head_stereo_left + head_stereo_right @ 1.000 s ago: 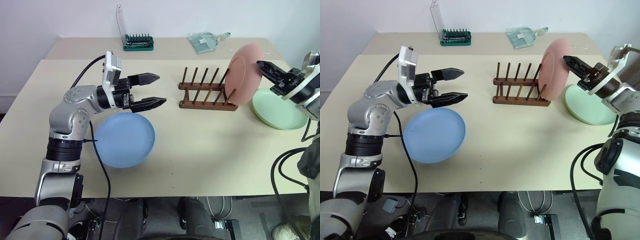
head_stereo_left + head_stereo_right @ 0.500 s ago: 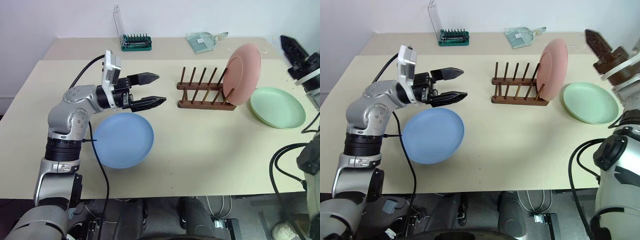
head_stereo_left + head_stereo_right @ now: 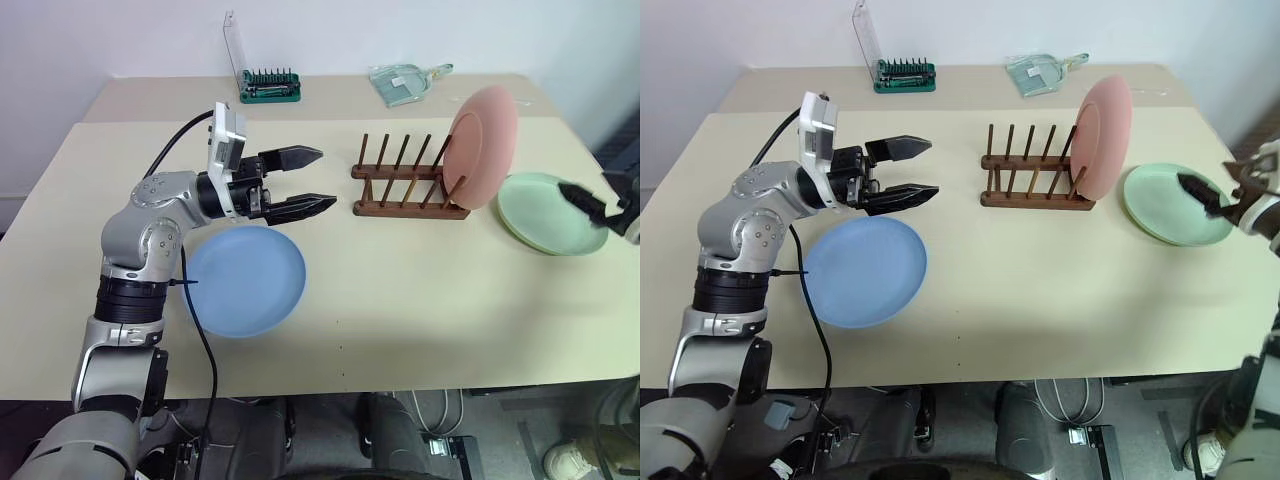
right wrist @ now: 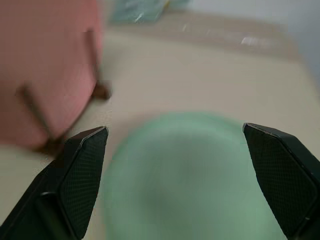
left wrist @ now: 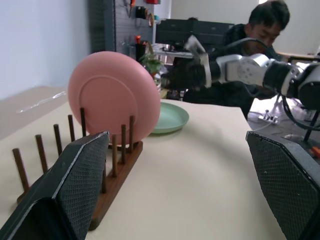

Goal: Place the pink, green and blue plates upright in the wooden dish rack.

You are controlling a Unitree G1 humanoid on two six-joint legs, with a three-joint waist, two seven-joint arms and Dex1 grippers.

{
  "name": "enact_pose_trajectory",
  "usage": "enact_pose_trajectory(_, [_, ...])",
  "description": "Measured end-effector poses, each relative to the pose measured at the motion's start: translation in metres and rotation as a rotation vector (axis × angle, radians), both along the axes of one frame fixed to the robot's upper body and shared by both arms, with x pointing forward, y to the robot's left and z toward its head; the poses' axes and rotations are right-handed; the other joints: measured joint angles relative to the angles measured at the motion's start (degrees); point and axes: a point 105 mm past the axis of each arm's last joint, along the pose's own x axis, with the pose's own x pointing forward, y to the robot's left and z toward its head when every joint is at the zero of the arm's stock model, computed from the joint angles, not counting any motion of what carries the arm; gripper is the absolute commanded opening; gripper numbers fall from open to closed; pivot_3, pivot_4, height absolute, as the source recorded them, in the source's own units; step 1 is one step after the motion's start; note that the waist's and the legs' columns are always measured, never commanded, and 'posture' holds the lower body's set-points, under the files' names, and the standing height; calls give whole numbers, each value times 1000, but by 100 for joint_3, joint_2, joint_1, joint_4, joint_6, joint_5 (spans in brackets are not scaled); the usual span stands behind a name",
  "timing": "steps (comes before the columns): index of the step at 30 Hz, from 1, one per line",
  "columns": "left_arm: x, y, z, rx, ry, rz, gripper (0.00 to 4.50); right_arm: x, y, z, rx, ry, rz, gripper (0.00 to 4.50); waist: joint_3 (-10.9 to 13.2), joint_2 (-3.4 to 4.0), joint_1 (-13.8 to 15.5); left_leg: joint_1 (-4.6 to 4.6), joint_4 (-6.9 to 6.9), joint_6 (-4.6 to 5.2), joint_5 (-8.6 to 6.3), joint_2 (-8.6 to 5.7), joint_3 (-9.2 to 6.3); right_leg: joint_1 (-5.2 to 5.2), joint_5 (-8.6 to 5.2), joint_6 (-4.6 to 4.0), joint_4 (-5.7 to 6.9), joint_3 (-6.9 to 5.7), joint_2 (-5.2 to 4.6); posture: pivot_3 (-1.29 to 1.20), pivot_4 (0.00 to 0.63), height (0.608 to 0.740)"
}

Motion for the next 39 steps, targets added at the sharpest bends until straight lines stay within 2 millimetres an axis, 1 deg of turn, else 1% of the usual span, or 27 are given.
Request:
enact_pose_trajectory(2, [-2, -2, -2, 12, 2, -25, 4500, -2, 9, -13, -41, 67, 53, 4401, 0, 0, -4, 6, 0, 2, -1, 0, 3, 5, 0, 0, 1, 3, 0, 0, 150, 724])
enact_pose_trajectory(5, [-4, -3, -11, 66, -3, -39, 4500, 2, 15, -29, -101, 154, 67, 4401, -1, 1, 11, 8, 1, 9, -5, 0, 5, 6, 0, 0, 0, 5, 0, 0, 150, 724])
enact_pose_trajectory(10, [-7, -3, -40, 180, -2, -17, 4500, 13, 12, -56, -142, 256, 11, 4401, 0, 1, 19, 8, 0, 8, -4, 0, 7, 6, 0, -1, -2, 8, 0, 0, 150, 724])
enact_pose_trajectory(13, [-8, -2, -45, 217, -12, -9, 4500, 18, 14, -66, -151, 285, 4, 4401, 0, 1, 33, 7, 1, 7, -4, -1, 7, 7, 0, -1, -2, 8, 0, 0, 150, 724])
enact_pose_trajectory(16, [-11, -2, -42, 229, -46, -7, 4500, 19, 10, -71, -167, 303, -7, 3626, 0, 1, 27, 8, 1, 7, -4, -1, 7, 10, 0, -1, -5, 8, 0, 0, 150, 724])
enact_pose_trajectory(17, [-11, -3, -41, 230, -49, -8, 4500, 20, 9, -71, -180, 304, -9, 3181, -1, 0, 26, 11, 1, 7, -4, -1, 7, 13, 0, -1, -5, 8, 0, 0, 150, 724])
enact_pose_trajectory(23, [-12, -3, -41, 229, -55, 6, 4500, 26, 4, -70, -256, 280, -58, 173, -1, 0, 30, 14, 3, 8, -4, -1, 6, 19, 0, -1, -5, 7, 0, 0, 150, 724])
enact_pose_trajectory(24, [-12, -3, -41, 228, -56, 7, 4500, 29, 2, -65, -277, 256, -73, 77, -1, 0, 26, 14, 3, 7, -4, -1, 6, 18, 0, -1, -5, 8, 0, 0, 150, 724])
enact_pose_trajectory(27, [-12, -4, -41, 225, -55, 6, 4500, 38, -5, -49, -290, 189, -151, 77, -1, 0, 28, 15, 1, -1, 0, -1, 5, 19, 0, -1, -5, 7, 0, 0, 150, 724])
enact_pose_trajectory(31, [-11, -4, -41, 223, -55, 6, 4500, 47, -21, -21, -281, 44, -311, 77, 0, 1, 15, 14, -1, -5, 3, -1, 8, 15, 0, -1, -7, 9, 0, 0, 150, 724])
enact_pose_trajectory(33, [-10, -4, -41, 221, -52, 7, 4500, 54, -22, 13, -231, -110, -358, 77, 8, 18, 2, 13, -3, -5, 3, -1, 13, 10, 0, -1, -5, 15, 0, 0, 150, 724])
enact_pose_trajectory(34, [-10, -4, -40, 217, -53, 7, 4500, 57, -18, 36, -145, -211, -359, 77, 11, 23, -19, 14, -4, -5, 3, 0, 14, 7, 0, -1, -4, 15, 0, 0, 150, 724])
enact_pose_trajectory(35, [-10, -6, -39, 210, -52, 4, 4500, 60, -12, 69, -53, -343, -340, 77, 13, 28, -34, 14, -10, -5, 3, 0, 17, 3, 0, 0, -3, 18, 0, 0, 150, 724])
enact_pose_trajectory(36, [-10, -8, -37, 205, -57, 1, 4500, 60, -1, 106, 58, -494, -290, 77, 13, 28, -43, 14, -12, -10, 6, 4, 16, 2, 0, 0, -2, 18, 6, 0, 150, 724])
enact_pose_trajectory(37, [-10, -9, -36, 202, -60, -1, 4500, 59, 7, 126, 91, -572, -250, 77, 13, 28, -40, 14, -14, -12, 7, 5, 15, 1, 0, 0, -2, 18, 7, 0, 150, 724])
enact_pose_trajectory(38, [-10, -9, -35, 200, -63, -3, 4500, 53, 20, 154, 118, -685, -178, 77, 13, 28, -28, 14, -16, -13, 7, 7, 13, 1, 0, 0, -3, 17, 9, 0, 150, 724])
enact_pose_trajectory(39, [-10, -9, -35, 199, -62, -3, 4500, 48, 31, 174, 114, -769, -116, 77, 13, 28, -17, 14, -16, -13, 7, 7, 13, 2, 0, 0, -3, 16, 9, 0, 150, 724])
